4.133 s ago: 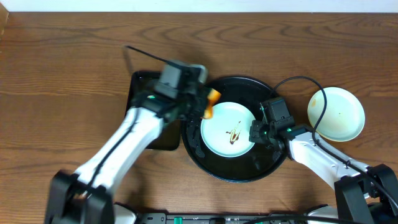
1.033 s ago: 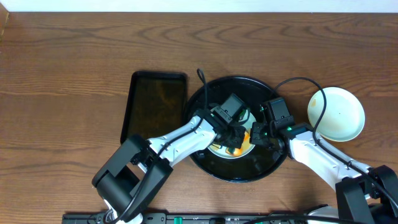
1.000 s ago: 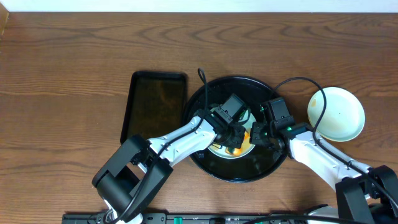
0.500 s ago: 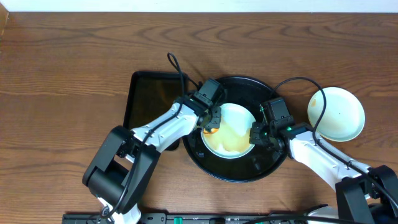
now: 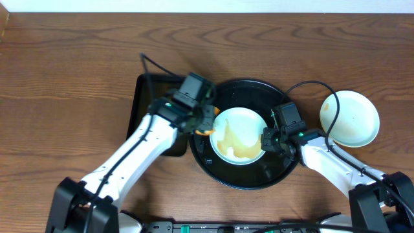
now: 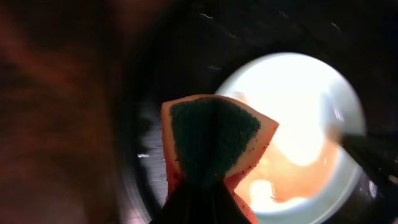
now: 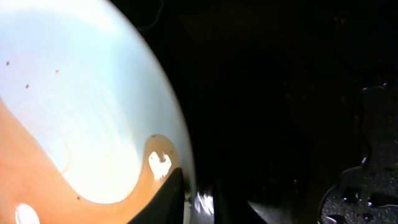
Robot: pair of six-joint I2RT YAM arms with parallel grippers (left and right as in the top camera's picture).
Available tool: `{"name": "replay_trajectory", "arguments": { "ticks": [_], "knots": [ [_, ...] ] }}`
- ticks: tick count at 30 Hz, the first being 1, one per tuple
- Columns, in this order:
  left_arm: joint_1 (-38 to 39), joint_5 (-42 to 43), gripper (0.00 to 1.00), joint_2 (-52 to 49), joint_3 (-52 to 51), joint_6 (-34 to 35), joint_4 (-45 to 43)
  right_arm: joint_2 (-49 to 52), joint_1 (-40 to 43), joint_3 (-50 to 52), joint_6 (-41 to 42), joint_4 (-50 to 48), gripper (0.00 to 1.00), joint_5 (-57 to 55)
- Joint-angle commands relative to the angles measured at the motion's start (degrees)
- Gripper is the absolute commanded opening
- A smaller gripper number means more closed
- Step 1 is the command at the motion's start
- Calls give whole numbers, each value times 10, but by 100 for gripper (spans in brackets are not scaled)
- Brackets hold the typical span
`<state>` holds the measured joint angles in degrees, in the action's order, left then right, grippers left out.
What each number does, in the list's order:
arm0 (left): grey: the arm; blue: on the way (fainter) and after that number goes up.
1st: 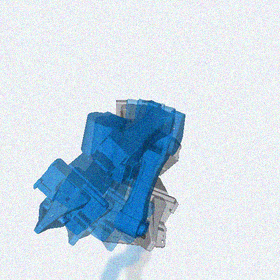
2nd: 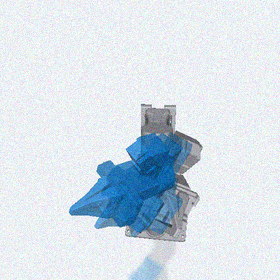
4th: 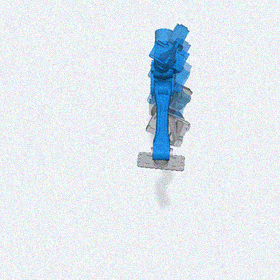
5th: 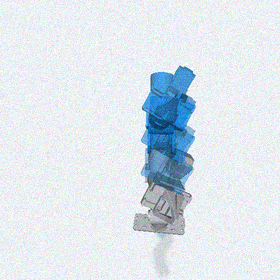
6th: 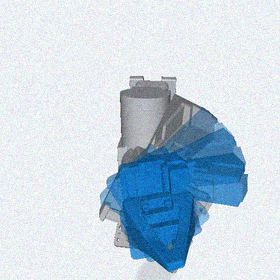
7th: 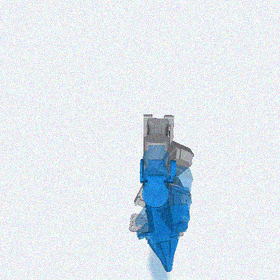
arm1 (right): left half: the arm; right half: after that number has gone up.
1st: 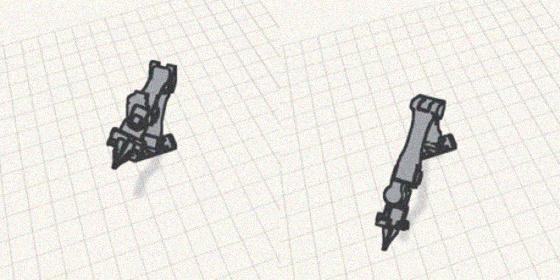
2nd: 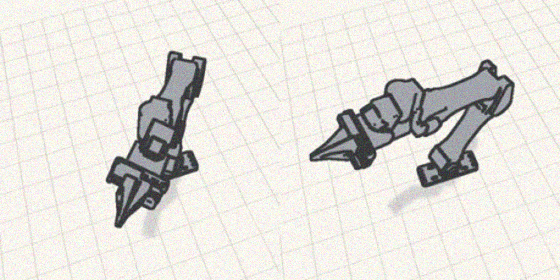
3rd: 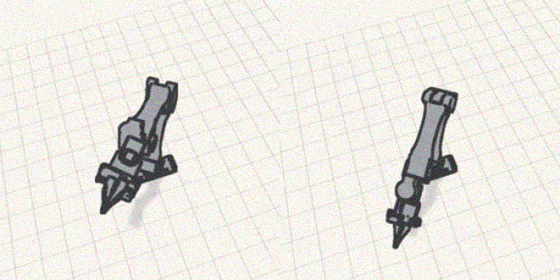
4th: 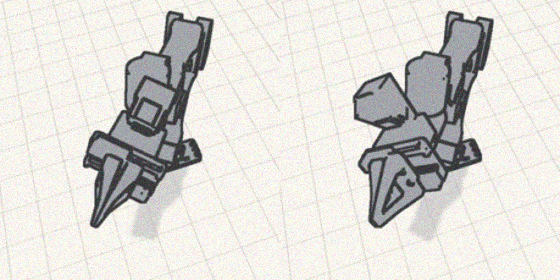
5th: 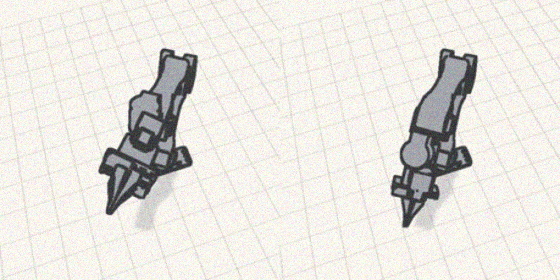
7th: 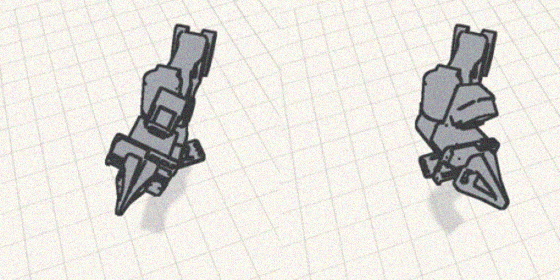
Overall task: Clean dirty plates on tray and stack at the side
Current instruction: 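Return the sponge to the black rectangular tray and release it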
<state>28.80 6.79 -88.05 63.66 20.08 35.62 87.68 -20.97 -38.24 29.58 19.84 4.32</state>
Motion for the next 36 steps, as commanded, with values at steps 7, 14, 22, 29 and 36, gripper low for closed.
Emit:
{"name": "replay_trajectory", "arguments": {
  "ticks": [7, 14, 22, 29, 36],
  "knots": [
    [-134, -47, 8, -20, -2, -9, 14, 12, -2, 16, 2, 0, 1, -21],
    [-207, 95, 8, -65, -2, -35, 16, 11, -1, 15, -50, -50, 1, -28],
    [-267, 213, 8, -127, -2, -94, 1, -20, -1, -20, -135, -50, 1, -72],
    [-324, 286, 7, -182, -2, -115, -14, -97, -1, -65, -197, -2, 1, -159],
    [-352, 284, 13, -223, -2, -114, -20, -154, -1, -90, -284, 3, 1, -184]
  ]
}}
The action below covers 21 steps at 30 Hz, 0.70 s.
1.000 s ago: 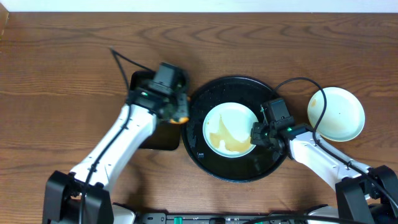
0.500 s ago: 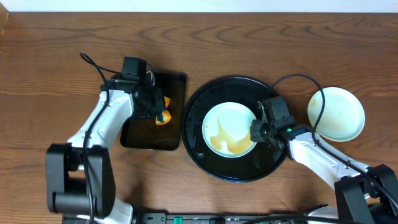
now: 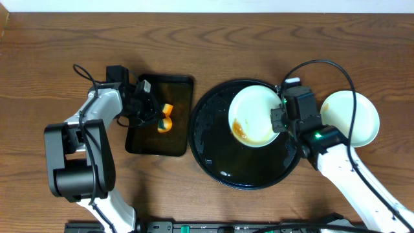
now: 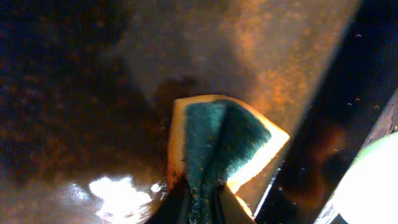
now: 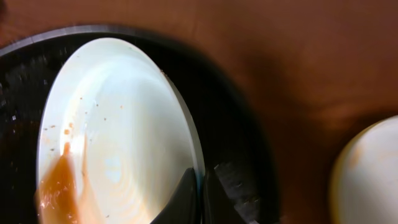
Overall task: Clean dirty plates on tray and stack at the side
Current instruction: 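Return the sponge to the black rectangular tray and release it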
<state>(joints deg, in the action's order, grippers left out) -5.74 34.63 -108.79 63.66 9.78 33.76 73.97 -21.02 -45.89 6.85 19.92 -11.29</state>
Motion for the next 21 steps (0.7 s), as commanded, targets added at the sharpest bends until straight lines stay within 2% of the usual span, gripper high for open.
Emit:
{"name": "replay_trajectory", "arguments": {
  "ticks": [1, 2, 3, 6, 11, 15, 17, 21],
  "knots": [
    [-6, -2, 13, -20, -2, -7, -2, -21, -2, -14, -64, 2, 1, -39],
    [-6, -6, 13, -22, -2, 6, 0, -24, -5, -14, -73, 3, 1, -56],
    [-6, 4, 8, -24, -2, 21, 3, -26, -9, -14, -83, 3, 1, -77],
    [-7, 111, 8, -23, -2, -30, 4, -30, -28, -14, -110, -2, 1, -140],
    [-7, 95, 8, -23, -2, -9, 0, -30, -50, -16, -116, -14, 1, -165],
    [-7, 88, 8, -23, -2, -9, 1, -28, -40, -16, -20, 18, 5, -101],
    [-7, 62, 8, -23, -2, -9, 7, -26, -28, -15, 23, 33, 14, -63],
    [-7, -4, 8, -21, -2, 12, 19, -20, 4, -12, 74, 52, 16, -28]
  ]
}}
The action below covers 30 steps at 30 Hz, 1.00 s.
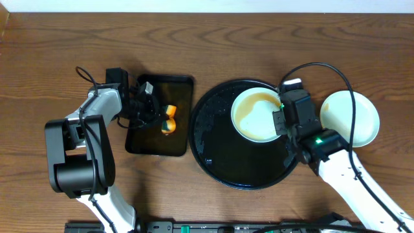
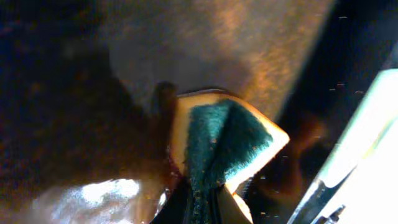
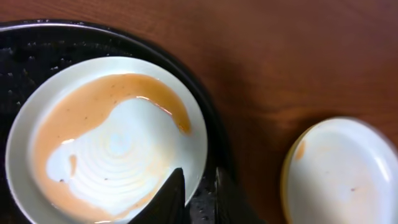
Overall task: Clean dirty plates on tray and stack at the side
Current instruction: 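Return the sponge to the black rectangular tray and release it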
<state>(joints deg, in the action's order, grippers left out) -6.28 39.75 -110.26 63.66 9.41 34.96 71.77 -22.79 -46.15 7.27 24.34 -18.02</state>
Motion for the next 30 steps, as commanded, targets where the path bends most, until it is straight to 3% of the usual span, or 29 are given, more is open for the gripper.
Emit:
{"name": "replay_trajectory", "arguments": {
  "ticks": [1, 5, 11, 30],
  "knots": [
    [-1, -60, 8, -3, -2, 16, 7, 4, 32, -10, 83, 15, 17, 47],
    [-1, -94, 11, 33, -2, 17, 4, 21, 82, -10, 129, 44, 17, 88],
    [27, -273, 17, 96, -2, 25, 6, 71, 135, -10, 137, 55, 18, 175],
    [129, -349, 17, 91, -18, 25, -10, 186, 147, -10, 155, 28, 18, 213]
  ]
}}
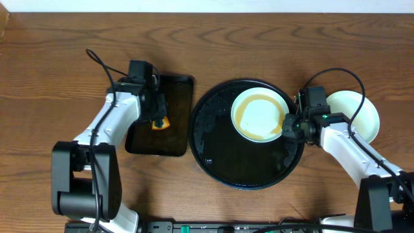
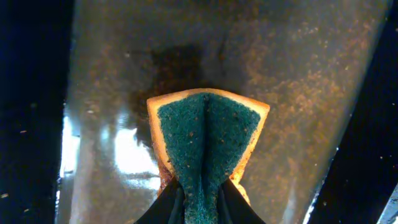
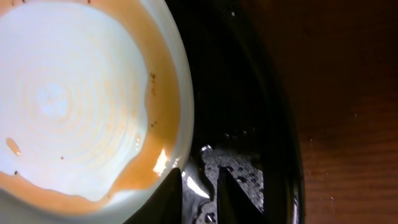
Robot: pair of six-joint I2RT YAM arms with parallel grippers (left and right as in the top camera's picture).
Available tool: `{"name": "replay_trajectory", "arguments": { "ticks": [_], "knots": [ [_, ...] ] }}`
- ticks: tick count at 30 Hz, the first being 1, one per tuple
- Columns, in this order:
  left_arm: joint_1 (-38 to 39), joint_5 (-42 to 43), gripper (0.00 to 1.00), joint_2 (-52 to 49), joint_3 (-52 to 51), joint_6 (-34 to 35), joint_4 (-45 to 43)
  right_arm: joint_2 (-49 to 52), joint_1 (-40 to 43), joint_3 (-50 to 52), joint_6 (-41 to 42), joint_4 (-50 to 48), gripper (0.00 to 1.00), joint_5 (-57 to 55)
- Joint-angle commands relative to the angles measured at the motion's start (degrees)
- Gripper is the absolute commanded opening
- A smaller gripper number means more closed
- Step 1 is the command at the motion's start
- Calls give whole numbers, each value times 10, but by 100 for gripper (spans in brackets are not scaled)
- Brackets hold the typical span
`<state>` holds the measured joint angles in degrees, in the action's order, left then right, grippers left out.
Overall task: Clean dirty plates on tray and stack at the side
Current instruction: 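Return the sponge to the black rectangular tray and release it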
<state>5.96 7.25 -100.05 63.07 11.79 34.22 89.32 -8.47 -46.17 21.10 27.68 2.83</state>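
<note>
A white plate [image 1: 259, 115] smeared with orange sauce lies flat in the upper right of the round black tray [image 1: 220, 155]. In the right wrist view the sauce rings the plate [image 3: 74, 93]. My right gripper [image 1: 292, 123] sits at the plate's right rim. It is slightly open [image 3: 199, 186], with only wet tray showing between its fingers. My left gripper [image 1: 157, 116] is over the rectangular black tray [image 1: 174, 139], shut on a folded orange-and-green sponge [image 2: 208, 134].
A second white plate [image 1: 362, 110] lies on the wooden table right of the round tray, partly hidden by my right arm. Water drops lie on the round tray's floor [image 3: 249, 180]. The rectangular tray's floor [image 2: 311, 74] is wet.
My right gripper has shifted from the plate's upper right rim to its right rim, and its fingers now stand beside the rim. My left arm has turned, with the sponge still over the rectangular tray.
At first the sponge was against the dirty plate in the round tray, with my right gripper on the plate's rim. Then the sponge was over the rectangular tray and the plate was held tilted. Then the plate lay flat, where it lies now.
</note>
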Motion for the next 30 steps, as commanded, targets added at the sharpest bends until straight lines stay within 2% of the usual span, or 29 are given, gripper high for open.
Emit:
{"name": "replay_trajectory", "arguments": {
  "ticks": [1, 6, 8, 10, 11, 12, 13, 14, 19, 21, 23, 26, 30],
  "knots": [
    [9, -27, 17, -15, -16, 1, -3, 13, 3, -9, 22, -7, 18, 5],
    [15, -39, 17, -33, -29, 1, -4, 31, 3, -9, 40, -16, 20, 22],
    [15, -39, 10, -34, -29, 1, -1, 36, 3, -9, 43, -17, 20, 26],
    [15, -38, 8, -33, -29, 1, 1, 38, 3, -9, 46, -17, 21, 27],
    [15, -38, 11, -33, -29, 1, 3, 38, 2, -9, 46, -17, 23, 27],
    [15, -38, 23, -33, -28, 1, 5, 38, 2, -9, 46, -17, 25, 27],
    [15, -36, 40, -32, -28, 1, 8, 38, 2, -9, 46, -17, 25, 27],
    [15, -32, 47, -31, -27, 1, 12, 38, 2, -9, 46, -17, 25, 27],
    [15, -17, 50, -1, -13, 1, 31, 45, 2, -9, 46, -19, 23, 26],
    [15, -14, 57, 20, -12, 1, 31, 52, 1, -9, 46, -21, 21, 26],
    [15, -10, 63, 42, -12, 1, 33, 60, 1, -9, 46, -24, 15, 26],
    [15, -10, 66, 72, -12, 2, 42, 70, 1, -9, 46, -32, 3, 26],
    [15, -10, 68, 97, -12, 1, 57, 71, 1, -9, 46, -50, 1, 27]
  ]
}}
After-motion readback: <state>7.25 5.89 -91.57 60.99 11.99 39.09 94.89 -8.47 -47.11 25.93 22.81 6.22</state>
